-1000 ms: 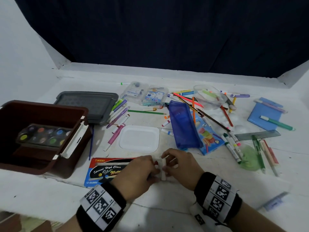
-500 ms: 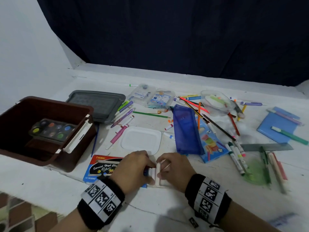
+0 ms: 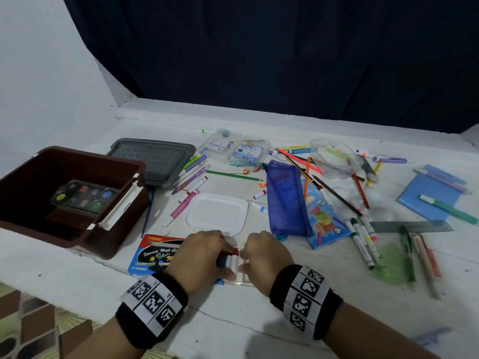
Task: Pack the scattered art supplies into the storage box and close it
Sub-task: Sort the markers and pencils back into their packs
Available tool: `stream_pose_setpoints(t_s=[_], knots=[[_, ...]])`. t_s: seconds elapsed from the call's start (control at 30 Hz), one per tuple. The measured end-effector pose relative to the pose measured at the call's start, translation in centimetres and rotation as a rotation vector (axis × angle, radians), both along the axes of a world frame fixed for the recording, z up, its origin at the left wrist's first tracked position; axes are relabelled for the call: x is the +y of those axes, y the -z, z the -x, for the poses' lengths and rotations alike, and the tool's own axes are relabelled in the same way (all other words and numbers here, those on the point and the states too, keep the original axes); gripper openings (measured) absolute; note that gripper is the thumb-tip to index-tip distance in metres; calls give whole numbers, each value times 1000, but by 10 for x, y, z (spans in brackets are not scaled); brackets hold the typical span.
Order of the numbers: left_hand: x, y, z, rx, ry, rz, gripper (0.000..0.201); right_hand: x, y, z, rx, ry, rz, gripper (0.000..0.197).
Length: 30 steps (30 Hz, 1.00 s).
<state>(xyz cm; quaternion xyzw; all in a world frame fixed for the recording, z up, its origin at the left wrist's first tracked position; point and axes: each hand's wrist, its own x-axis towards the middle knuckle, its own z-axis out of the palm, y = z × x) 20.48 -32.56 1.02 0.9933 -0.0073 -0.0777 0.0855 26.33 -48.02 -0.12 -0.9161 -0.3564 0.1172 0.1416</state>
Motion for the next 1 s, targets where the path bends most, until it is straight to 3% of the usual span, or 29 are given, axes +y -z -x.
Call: stream_pose_setpoints(t_s=[0.3,0.47,0.57,0.7,0.83,0.93,1.0], knots=[[4,0,4,-20,40,34,52,-1,-6,-4,31,-17,-12,36],[18,0,13,-28,73,143,33,-3,-6,-5,101,-8,-23,34],[33,0,17,14,116,312,40,-5,-8,-7,138,22,-33,33],[51,7,16,-4,158,337,44,-10,-24,-26,97,124,-117,26],[65,13,10,26,208,247,51,-11,-33,-61,-121,213,75,45],[68,13,3,46,266,176,56,-12,-29,-78,-52,228,296,59],[72,12,-2,47,290,142,58,-15,-25,-83,-16,218,352,55]])
